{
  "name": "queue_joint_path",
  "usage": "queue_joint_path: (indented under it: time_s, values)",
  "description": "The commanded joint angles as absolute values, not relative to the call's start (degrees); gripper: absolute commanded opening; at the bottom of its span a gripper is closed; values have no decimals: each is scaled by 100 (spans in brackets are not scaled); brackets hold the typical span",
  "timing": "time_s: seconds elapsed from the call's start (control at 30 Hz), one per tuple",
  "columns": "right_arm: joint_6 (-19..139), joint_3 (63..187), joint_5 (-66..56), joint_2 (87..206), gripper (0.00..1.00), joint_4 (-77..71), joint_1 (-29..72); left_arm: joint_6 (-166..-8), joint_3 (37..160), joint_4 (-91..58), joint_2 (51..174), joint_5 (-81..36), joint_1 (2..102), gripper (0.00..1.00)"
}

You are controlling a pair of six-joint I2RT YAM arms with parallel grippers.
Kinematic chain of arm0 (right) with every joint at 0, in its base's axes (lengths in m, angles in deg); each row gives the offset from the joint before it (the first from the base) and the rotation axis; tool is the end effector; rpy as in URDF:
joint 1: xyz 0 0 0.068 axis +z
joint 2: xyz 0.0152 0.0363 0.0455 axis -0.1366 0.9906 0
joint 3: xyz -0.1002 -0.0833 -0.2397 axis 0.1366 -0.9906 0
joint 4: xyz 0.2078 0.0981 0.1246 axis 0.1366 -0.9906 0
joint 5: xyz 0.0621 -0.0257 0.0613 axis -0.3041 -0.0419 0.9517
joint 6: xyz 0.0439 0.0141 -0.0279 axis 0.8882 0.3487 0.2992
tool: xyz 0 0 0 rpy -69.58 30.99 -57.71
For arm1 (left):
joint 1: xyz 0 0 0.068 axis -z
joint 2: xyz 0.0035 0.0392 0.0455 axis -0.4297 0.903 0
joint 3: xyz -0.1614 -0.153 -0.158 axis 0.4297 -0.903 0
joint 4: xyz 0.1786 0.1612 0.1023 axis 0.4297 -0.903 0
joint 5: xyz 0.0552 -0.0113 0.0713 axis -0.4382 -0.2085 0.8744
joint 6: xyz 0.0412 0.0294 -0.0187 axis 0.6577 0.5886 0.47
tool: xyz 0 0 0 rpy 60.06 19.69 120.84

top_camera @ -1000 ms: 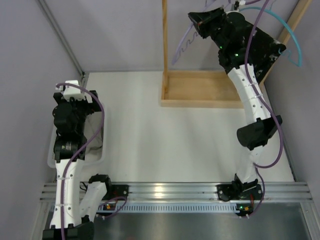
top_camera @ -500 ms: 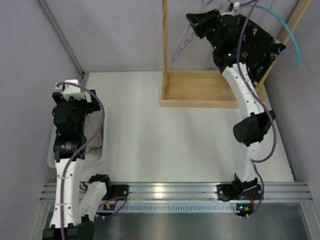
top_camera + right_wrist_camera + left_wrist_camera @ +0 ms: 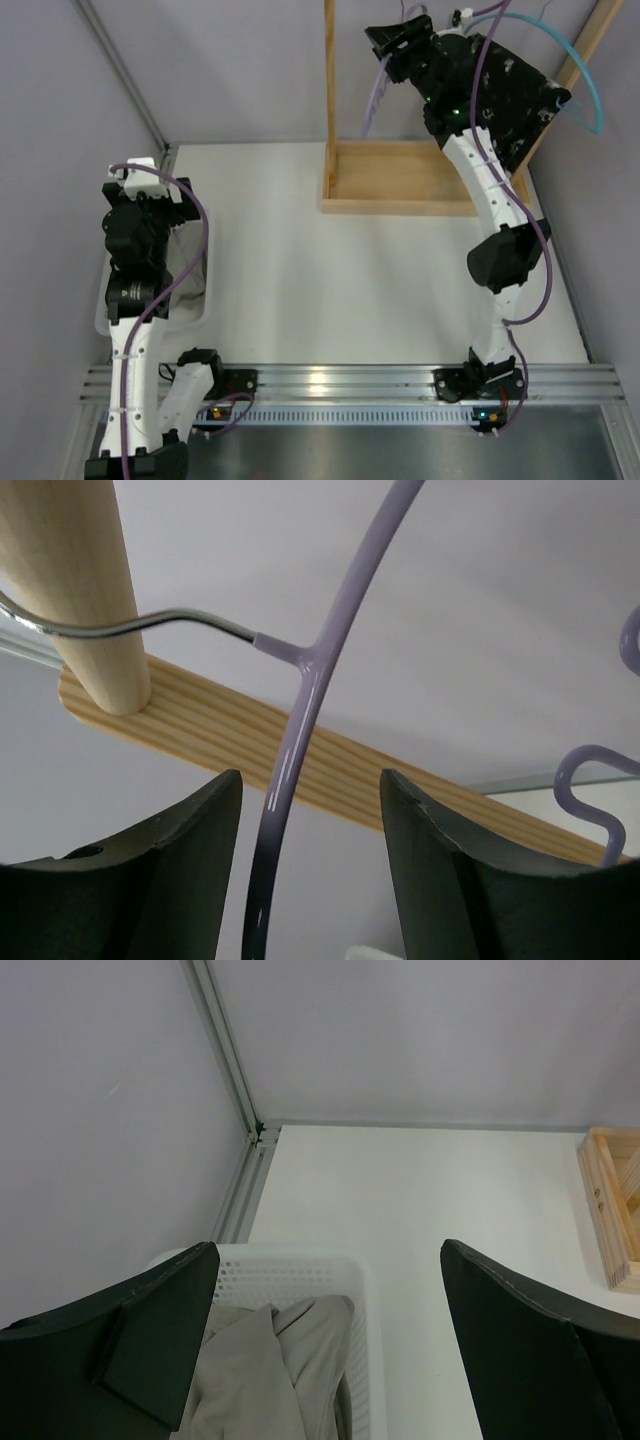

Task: Remove the trousers from the hanger

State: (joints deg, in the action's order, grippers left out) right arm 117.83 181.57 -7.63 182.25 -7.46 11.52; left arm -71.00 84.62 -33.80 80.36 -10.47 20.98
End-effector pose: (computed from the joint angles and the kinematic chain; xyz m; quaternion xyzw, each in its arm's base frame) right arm 0.4410 0.1584 0.4892 0.2149 0.6079 0.5333 0.5476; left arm 0.1599 0.0149 0.4137 -0.0244 0.7098 0.0788 0.6995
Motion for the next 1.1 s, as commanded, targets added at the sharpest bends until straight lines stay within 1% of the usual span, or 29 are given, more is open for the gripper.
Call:
queue_joint_path:
  time_s: [0.0, 0.13, 0.2, 0.43, 0.67, 0.8, 0.83, 0.9, 0.93, 1.0, 1.07]
  values:
    - [11667, 17807, -609, 17395, 59, -458, 1236, -7199, 8646, -3249, 7922, -1116, 2079, 98]
    - [11501, 17199, -530, 16885, 70, -537, 1236, -7287, 8628, -3249, 7860, -1134, 2079, 98]
    - [11404, 16953, -504, 16674, 78, -721, 1210, -7305, 8628, -3249, 7834, -1169, 2070, 99]
    - [11106, 15943, -82, 15884, 88, -713, 1017, -7463, 8575, -3266, 7702, -1239, 2070, 98]
    - [10622, 15248, 119, 15232, 91, -1099, 640, -7525, 8584, -3293, 7632, -1300, 2079, 98]
    - [10227, 14966, 620, 14837, 93, -1170, 323, -7700, 8593, -3319, 7588, -1362, 2079, 99]
    - [10078, 14931, 943, 14662, 94, -1196, 253, -7709, 8584, -3336, 7588, -1380, 2070, 98]
    - [9498, 14912, 1575, 14468, 96, -1310, 42, -7683, 8575, -3345, 7535, -1415, 2070, 98]
    - [8983, 15026, 1745, 14284, 99, -1563, -64, -7648, 8558, -3337, 7518, -1624, 2079, 99]
    - [8357, 15219, 1817, 14099, 99, -1976, -389, -7595, 8549, -3337, 7456, -1766, 2070, 99]
    - [7355, 15544, 1554, 13844, 99, -2601, -686, -7595, 8531, -3337, 7412, -1898, 2070, 99]
